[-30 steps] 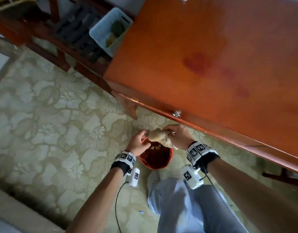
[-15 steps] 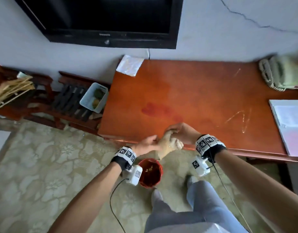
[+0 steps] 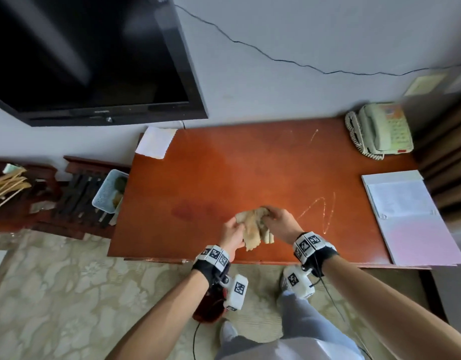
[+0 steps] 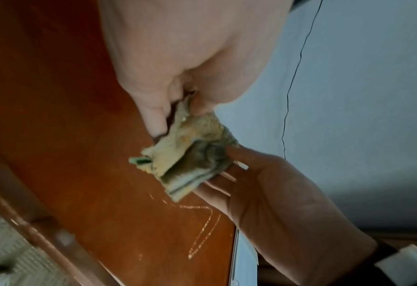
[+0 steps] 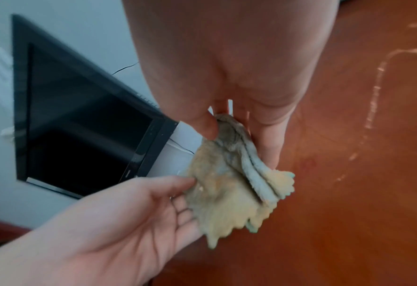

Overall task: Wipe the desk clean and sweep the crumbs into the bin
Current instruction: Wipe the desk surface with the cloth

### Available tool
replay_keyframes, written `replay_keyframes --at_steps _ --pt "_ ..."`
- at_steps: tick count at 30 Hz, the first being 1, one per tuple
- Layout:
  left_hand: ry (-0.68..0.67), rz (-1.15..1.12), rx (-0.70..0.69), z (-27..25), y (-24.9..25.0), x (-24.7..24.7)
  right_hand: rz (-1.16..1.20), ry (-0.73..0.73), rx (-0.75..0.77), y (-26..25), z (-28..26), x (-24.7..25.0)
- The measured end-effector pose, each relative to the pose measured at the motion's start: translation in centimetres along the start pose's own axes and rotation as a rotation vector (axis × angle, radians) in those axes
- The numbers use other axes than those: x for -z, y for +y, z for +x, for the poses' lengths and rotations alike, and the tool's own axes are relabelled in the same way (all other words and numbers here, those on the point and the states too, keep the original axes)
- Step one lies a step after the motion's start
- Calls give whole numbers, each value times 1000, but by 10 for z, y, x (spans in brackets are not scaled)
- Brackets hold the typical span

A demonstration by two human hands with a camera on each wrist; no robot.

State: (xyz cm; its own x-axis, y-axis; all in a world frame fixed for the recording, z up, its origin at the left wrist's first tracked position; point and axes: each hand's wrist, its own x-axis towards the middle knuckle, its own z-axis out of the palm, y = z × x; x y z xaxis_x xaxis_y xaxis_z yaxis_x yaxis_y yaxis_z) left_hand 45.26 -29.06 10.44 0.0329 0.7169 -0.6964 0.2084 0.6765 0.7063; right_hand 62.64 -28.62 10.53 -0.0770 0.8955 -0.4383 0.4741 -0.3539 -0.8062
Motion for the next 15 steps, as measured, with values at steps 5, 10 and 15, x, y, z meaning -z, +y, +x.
replay_keyframes --at_steps 5,10,15 --pt "-6 -62 -32 -14 33 -72 295 -35 -97 26 0 24" --pt "-343 115 -64 -28 29 -104 532 -97 -201 37 -3 47" --pt "-402 122 27 -16 15 -86 413 -171 -207 59 -3 71"
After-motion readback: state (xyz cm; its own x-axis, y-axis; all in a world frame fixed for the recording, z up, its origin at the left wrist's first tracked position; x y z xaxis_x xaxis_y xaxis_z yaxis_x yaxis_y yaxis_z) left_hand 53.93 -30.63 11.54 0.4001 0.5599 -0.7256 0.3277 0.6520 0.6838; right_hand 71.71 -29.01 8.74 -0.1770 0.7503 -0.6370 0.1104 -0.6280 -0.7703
